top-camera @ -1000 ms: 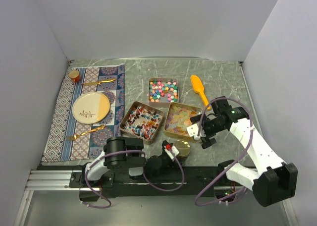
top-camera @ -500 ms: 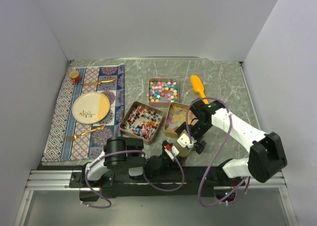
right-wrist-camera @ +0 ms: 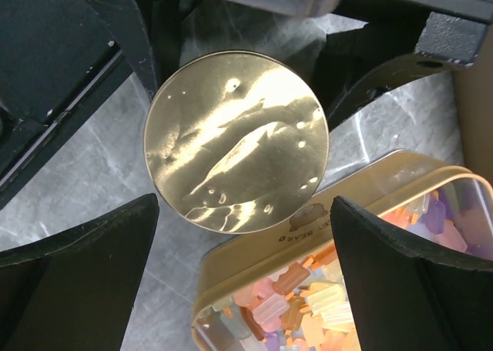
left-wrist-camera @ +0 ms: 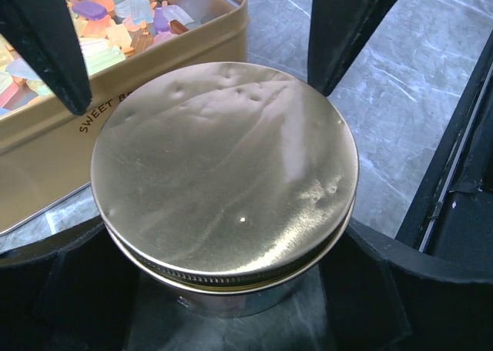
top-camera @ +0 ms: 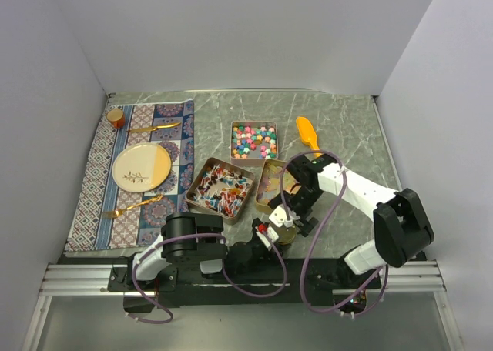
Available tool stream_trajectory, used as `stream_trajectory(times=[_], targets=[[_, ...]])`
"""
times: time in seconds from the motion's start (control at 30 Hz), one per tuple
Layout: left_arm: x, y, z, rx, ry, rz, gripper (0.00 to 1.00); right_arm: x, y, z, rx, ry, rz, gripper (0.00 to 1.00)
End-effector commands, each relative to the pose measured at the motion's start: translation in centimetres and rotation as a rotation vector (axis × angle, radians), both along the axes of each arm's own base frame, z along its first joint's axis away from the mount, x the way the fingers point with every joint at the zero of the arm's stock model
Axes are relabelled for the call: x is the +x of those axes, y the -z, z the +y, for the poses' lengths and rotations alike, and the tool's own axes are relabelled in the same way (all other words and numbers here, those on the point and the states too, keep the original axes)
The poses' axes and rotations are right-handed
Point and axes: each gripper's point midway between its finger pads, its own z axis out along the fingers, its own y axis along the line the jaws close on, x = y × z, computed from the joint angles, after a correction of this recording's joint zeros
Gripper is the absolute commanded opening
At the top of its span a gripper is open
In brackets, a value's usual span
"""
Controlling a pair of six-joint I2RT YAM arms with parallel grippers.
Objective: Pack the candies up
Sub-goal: Screw the bottle lid onto the packing bottle.
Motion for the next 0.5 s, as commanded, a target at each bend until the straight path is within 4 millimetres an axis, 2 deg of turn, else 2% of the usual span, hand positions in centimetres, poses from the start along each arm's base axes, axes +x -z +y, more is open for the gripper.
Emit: stream_trajectory(times=[0.0,0.2,0.3,0.33,0.47], targets=[[0.0,3.6,2.8,0.034,-0.008,0.020,0.01,0.2,-0.8,-0.3,-0.023,0.010,-0.014,1.00],[0.7,3.9,2.8,0.041,-0.037,0.045,0.01,-1.2,-0.1,-2.5,-0.065,0.054,-0.038,1.00],[1.0,4.0,3.0,0.041,-0.050,0.055,0.01,-2.3,0.8,-3.9,-0.098,0.062,-0.058,1.00],[1.0,4.1,3.0,0.042,-0.049,0.056,0.01,-3.2,1.5,-4.7,-0.120,0.067,-0.039,1.00],[1.0,4.1,2.8,0.042,-0.044,0.064,0.01,-4.8,1.3,-6.1,-0.129,0.110,-0.060,1.00]])
